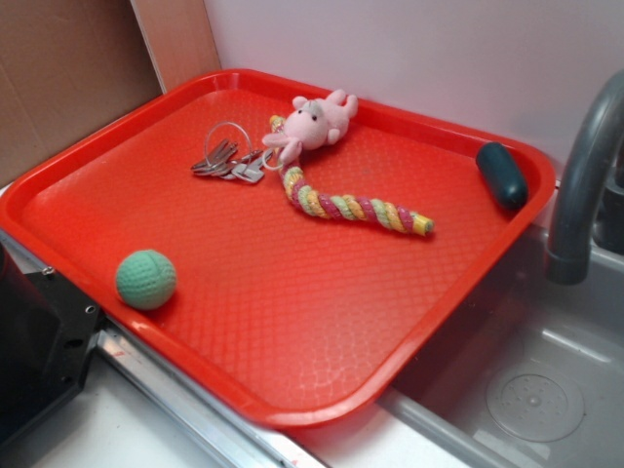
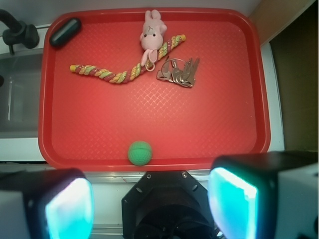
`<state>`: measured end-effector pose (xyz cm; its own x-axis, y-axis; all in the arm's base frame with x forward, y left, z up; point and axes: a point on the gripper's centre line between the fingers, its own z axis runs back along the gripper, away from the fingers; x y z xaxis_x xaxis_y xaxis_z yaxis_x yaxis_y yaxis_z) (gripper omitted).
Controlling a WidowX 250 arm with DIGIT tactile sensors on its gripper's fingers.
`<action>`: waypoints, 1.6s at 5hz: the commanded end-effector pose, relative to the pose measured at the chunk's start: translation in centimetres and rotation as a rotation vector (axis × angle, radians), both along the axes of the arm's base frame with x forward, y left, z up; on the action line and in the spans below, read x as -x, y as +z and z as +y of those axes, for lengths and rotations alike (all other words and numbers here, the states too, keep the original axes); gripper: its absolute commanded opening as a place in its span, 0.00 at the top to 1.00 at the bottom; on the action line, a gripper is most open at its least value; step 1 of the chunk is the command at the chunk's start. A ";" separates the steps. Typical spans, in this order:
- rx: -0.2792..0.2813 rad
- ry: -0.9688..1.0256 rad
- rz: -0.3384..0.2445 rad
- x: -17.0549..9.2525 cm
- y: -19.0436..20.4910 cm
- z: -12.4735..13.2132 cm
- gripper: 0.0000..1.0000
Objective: Grab the silver keys.
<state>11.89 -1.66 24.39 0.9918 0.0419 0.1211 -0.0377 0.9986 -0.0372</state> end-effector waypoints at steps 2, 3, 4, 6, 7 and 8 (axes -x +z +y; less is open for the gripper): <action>0.030 -0.251 -0.057 -4.7 -3.5 2.2 0.00; 0.003 -0.411 -0.117 -7.0 -5.9 3.5 0.00; 0.038 -0.521 -0.189 -8.9 -8.2 3.6 0.00; 0.027 -0.623 -0.235 -12.4 -14.1 5.5 0.00; 0.067 -0.658 -0.312 -13.6 -15.5 6.6 0.00; 0.067 -0.658 -0.312 -13.6 -15.5 6.6 0.00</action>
